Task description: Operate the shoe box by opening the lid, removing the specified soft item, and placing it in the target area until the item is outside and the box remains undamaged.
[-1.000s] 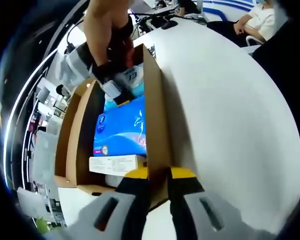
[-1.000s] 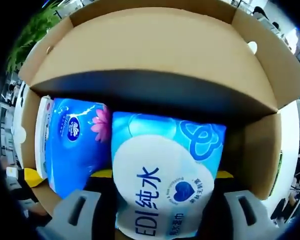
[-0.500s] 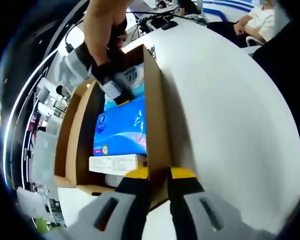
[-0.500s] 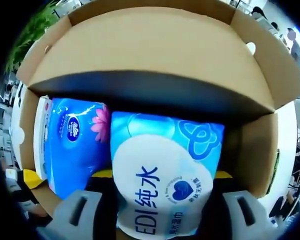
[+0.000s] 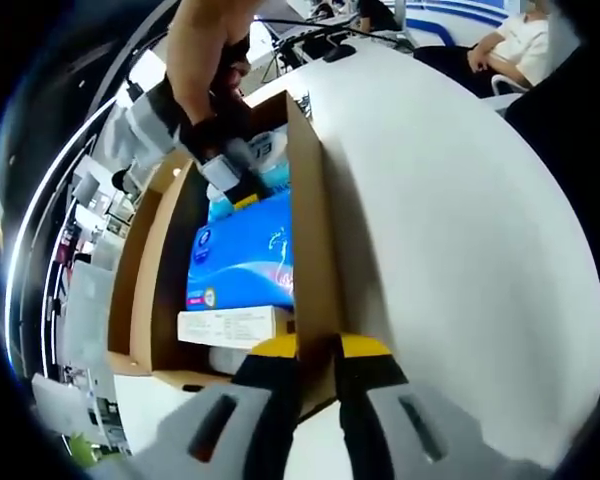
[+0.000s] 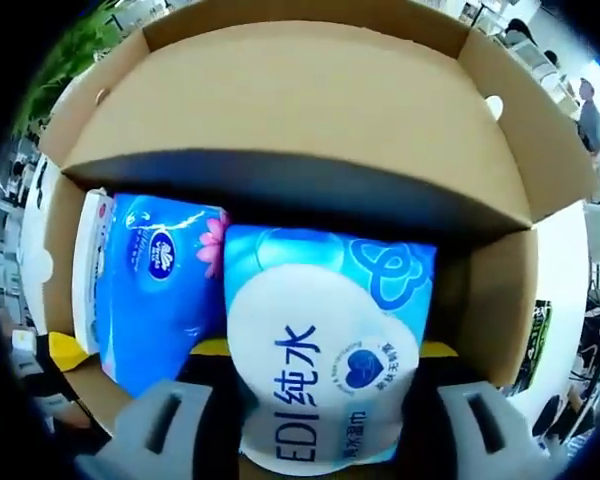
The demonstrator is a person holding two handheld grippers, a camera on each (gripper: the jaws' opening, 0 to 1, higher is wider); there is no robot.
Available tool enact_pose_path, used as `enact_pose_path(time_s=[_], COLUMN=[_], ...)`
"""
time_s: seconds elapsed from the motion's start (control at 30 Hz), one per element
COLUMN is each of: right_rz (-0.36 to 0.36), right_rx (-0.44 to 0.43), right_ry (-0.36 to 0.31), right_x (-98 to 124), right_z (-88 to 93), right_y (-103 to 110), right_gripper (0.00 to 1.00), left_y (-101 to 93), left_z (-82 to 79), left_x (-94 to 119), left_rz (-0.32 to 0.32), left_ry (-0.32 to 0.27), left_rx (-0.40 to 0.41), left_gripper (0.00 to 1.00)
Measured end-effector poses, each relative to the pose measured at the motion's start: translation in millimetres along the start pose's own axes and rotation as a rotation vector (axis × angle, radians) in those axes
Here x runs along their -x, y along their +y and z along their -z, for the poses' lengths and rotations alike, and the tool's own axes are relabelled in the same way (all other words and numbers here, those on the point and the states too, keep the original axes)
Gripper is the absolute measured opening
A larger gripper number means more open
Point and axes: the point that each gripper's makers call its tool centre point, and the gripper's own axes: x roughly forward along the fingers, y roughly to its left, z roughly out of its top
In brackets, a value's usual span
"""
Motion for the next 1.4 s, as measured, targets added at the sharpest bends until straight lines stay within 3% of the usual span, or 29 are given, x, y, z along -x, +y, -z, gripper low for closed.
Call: enact_pose_path(time_s=[0.3,0.37,0.53,0.77,0.97,1.4], right_rz=[-0.004,-0.004,0.007,0.028,0.031,0.036], right_rx=[0.006,0.011,0.021,0.059,0.085,0.126], right_ry=[-0.013,-0.018,-0.043,-0.055,-0.058,-0.068], right_x=[19.9,25.9,35.9,48.6,62.4,77.9], right_z=[-4.2,1.9,-5.2,13.6,2.2,17.3], right_y=[-1.5,1.9,-2.7,10.6,7.3,22.3], right_gripper=[0.63,0.63,0.63,0.63,0.63,0.62], left_y=[0.2,0.0,-0.7,-1.0,-0.9,0.1], left_z=[0.2,0.3,0.4,0.3,0.1,0.6], left_x=[0.4,0.6,1.1,1.6,1.8,2.1], left_rz=[-0.001,-0.001,-0.002,-0.002,0.000,0.000], left_ry=[0.000,0.000,0.001,0.000,-0.003,-0.004], left_rx=[0.001,0.002,0.002,0.004,0.004,0.007], left_gripper=[0.12,0.12,0.12,0.12,0.12,0.12])
